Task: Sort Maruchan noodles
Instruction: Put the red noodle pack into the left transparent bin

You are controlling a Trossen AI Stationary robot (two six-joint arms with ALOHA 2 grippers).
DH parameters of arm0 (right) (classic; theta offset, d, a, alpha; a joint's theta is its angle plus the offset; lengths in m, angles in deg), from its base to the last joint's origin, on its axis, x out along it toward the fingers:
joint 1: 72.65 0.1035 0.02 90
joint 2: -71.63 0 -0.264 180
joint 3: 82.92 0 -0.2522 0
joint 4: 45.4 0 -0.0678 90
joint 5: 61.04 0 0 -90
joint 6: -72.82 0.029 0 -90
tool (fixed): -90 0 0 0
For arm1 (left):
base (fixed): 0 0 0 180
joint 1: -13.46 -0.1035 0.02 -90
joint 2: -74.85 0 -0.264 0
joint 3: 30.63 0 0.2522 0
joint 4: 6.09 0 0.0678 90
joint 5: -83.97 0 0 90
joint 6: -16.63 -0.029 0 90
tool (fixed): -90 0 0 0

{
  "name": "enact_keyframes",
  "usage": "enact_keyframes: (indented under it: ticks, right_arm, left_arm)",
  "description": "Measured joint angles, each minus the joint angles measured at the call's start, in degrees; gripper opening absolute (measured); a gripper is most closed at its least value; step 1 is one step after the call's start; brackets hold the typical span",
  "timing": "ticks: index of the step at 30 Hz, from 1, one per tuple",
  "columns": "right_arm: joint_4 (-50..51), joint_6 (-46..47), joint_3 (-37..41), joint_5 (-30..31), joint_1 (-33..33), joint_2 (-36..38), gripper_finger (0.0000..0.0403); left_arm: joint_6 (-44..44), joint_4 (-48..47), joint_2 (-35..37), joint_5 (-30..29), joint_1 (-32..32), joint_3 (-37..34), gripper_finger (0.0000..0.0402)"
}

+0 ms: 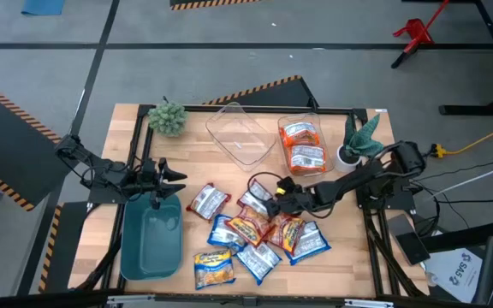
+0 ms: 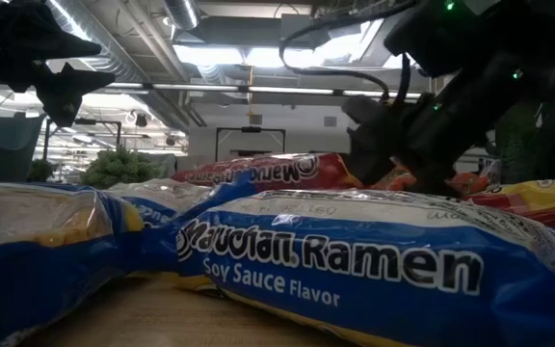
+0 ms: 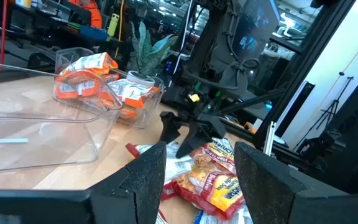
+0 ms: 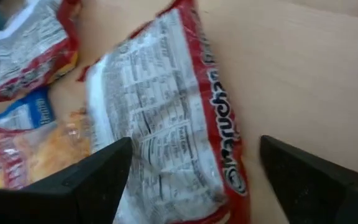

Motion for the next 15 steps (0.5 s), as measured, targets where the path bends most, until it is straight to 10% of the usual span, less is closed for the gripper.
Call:
enact_keyframes:
  ticks: [8, 15]
  right_arm:
    - [-4.0, -2.9, -1.7, -1.7, -0.4, -3.3, 0.0323]
    - [-4.0, -2.9, -2.9, -3.8, -0.3, -3.6, 0.0185]
  left_arm:
    - [-0.4, 0.0, 0.0, -0.2, 0.0, 0.0, 0.0185]
    - [-0.5, 0.0, 0.0, -0.2, 0.0, 0.0, 0.0185]
